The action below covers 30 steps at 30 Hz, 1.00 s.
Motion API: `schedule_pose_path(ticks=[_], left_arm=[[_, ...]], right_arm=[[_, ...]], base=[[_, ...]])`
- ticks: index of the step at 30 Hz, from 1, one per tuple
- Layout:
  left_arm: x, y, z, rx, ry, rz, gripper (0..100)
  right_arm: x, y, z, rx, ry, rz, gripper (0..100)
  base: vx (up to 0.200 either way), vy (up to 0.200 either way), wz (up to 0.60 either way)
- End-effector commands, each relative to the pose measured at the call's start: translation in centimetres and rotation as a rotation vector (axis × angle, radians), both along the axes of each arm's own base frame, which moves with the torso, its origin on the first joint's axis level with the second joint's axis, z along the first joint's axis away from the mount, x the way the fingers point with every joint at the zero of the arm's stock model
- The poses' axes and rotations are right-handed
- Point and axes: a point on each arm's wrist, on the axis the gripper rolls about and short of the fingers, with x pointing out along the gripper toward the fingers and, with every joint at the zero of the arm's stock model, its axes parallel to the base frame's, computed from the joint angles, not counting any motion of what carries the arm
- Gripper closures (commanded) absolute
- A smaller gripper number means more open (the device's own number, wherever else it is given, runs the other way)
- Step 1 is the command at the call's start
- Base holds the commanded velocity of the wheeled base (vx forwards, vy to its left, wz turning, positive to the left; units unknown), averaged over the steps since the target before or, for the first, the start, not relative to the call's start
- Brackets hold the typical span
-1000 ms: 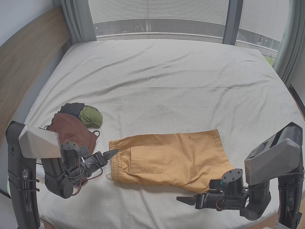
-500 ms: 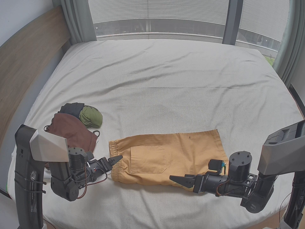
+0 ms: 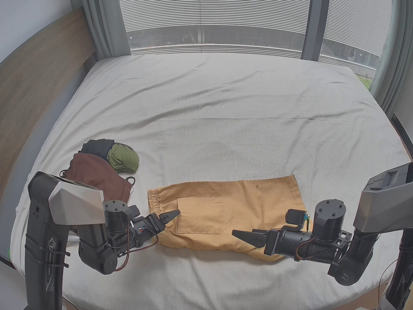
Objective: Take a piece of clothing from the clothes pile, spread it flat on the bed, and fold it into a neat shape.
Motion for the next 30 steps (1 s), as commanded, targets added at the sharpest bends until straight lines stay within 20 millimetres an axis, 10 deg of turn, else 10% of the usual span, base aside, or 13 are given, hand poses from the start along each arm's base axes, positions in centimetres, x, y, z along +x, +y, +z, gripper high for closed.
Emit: schedule_pose_path(ticks=[1, 6, 7, 30], left_arm=[[0.3, -0.3, 0.0, -0.013, -0.005, -0.002, 0], [0.3, -0.3, 0.1, -0.028, 0.001, 0.004, 0], [0.3, -0.3, 0.1, -0.029, 0.001, 0.005, 100], [-0.9, 4.4, 3.1, -0.051, 0.007, 0.04, 100]], right_arm=[[0.1, -0.1, 0.2, 0.005, -0.007, -0.004, 0], [0.1, -0.1, 0.1, 0.004, -0.006, -0.004, 0], [0.1, -0.1, 0.1, 0.003, -0.004, -0.004, 0], [0.2, -0.2, -0.2, -0.004, 0.003, -0.01, 0]], base=[[0.0, 0.0, 0.0], [0.0, 0.0, 0.0], [0.0, 0.0, 0.0], [0.0, 0.0, 0.0]])
